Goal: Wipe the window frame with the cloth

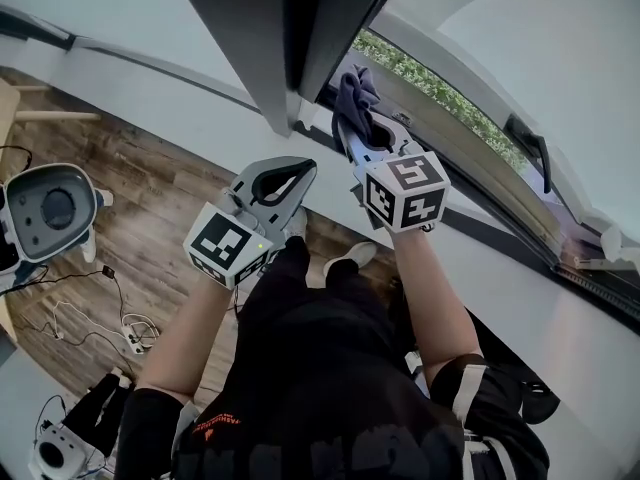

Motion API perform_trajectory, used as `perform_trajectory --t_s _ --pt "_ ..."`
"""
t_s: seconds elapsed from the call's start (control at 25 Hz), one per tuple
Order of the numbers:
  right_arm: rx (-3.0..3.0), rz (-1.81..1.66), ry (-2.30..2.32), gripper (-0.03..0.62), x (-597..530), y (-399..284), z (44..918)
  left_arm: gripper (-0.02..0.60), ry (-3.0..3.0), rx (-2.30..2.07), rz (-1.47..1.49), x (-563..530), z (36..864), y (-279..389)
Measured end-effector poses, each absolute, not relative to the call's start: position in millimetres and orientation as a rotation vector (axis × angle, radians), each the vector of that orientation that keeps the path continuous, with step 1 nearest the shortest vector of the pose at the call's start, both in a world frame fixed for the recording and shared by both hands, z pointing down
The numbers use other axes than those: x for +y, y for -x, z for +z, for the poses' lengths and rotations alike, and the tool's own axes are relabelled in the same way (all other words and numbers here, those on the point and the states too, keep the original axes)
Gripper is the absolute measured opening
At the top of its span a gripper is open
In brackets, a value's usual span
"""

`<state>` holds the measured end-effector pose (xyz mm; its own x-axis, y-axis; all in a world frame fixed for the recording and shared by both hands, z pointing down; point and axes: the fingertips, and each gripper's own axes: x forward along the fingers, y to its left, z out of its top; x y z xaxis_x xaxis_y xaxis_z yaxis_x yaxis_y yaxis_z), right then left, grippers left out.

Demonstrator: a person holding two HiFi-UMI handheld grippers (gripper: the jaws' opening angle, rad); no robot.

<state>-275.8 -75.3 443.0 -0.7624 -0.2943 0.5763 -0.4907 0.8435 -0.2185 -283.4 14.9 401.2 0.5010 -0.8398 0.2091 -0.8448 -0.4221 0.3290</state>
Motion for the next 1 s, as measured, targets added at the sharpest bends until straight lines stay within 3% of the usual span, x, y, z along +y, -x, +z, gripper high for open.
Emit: perform_trajectory --t_s 0.48,1.0 --pt "-2.491 0.506 -0.557 0.049 -70.9 297.8 441.6 0.018 -2.349 -1.410 0.015 18.6 399.3 298.6" --pt "-2.546 0.636 -0.578 0.049 -68.2 274.1 427.1 0.018 -2.400 -1.354 0.022 7.0 390.9 275.1"
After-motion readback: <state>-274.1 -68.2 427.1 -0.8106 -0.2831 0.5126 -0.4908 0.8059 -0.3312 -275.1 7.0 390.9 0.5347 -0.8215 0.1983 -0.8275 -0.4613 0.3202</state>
